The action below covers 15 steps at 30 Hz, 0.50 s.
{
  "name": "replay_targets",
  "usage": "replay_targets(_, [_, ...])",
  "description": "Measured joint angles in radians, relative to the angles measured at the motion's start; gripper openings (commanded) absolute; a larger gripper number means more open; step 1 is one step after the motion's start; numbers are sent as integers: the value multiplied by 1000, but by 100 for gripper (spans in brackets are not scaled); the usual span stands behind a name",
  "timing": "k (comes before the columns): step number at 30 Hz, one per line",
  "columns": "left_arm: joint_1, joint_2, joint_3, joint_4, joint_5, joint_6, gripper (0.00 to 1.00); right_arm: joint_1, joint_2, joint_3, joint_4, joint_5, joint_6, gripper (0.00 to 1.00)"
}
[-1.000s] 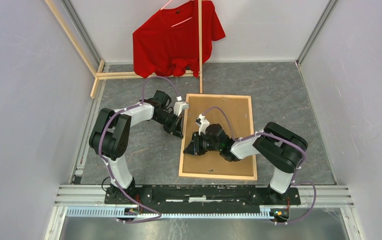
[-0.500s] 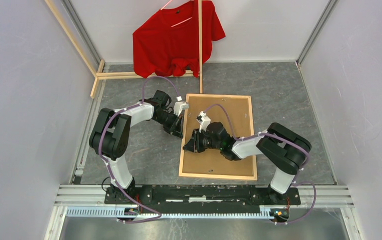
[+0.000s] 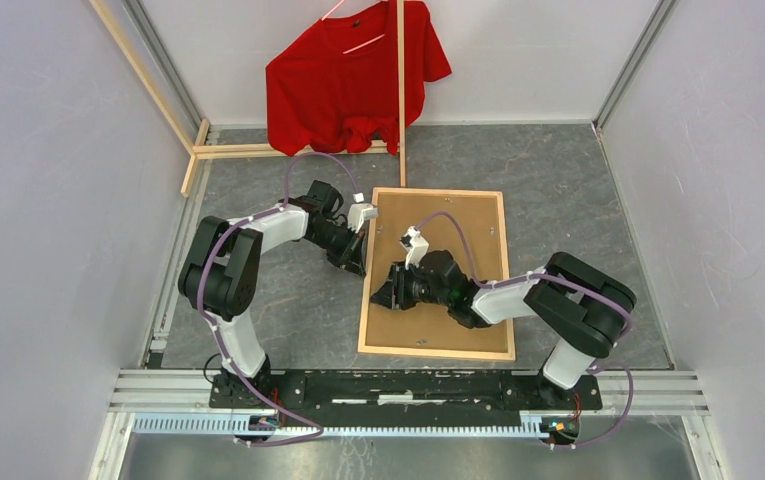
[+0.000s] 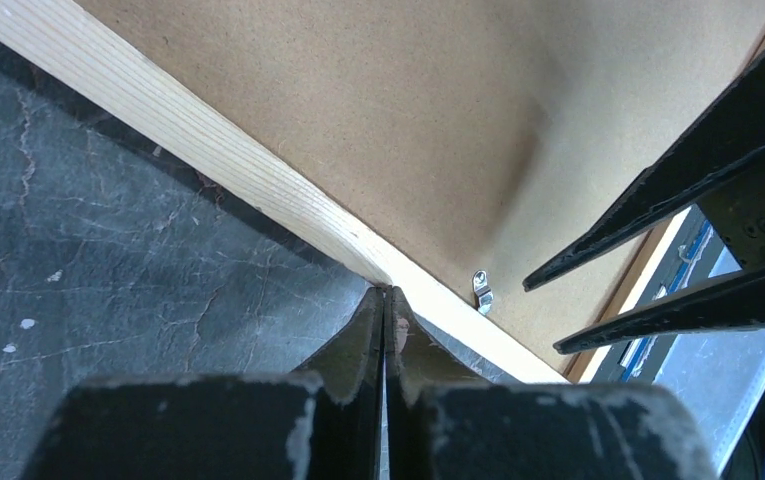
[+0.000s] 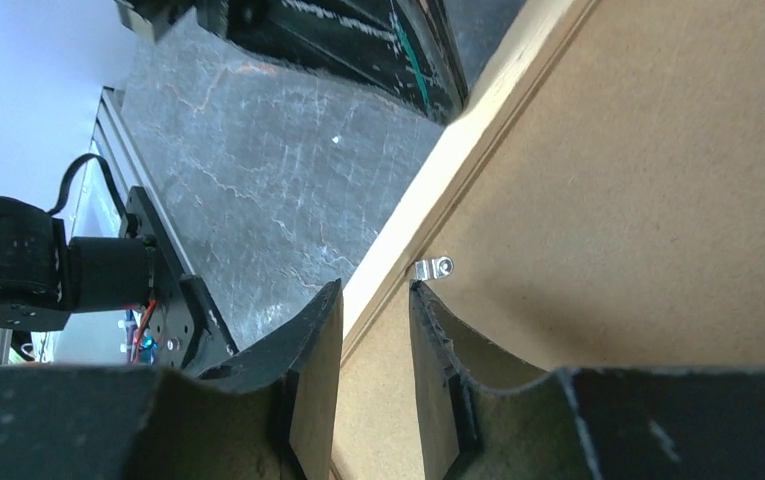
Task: Put the photo into the frame
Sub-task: Install the photo frame at the center of the board.
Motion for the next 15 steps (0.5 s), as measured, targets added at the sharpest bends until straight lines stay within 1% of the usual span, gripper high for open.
replay_targets(9, [0, 0, 0, -6, -3, 0, 3, 13, 26, -4, -15, 22, 9, 41])
replay_targets(15, [0, 0, 0, -7, -3, 1, 3, 17, 41, -2, -6, 22, 22, 46])
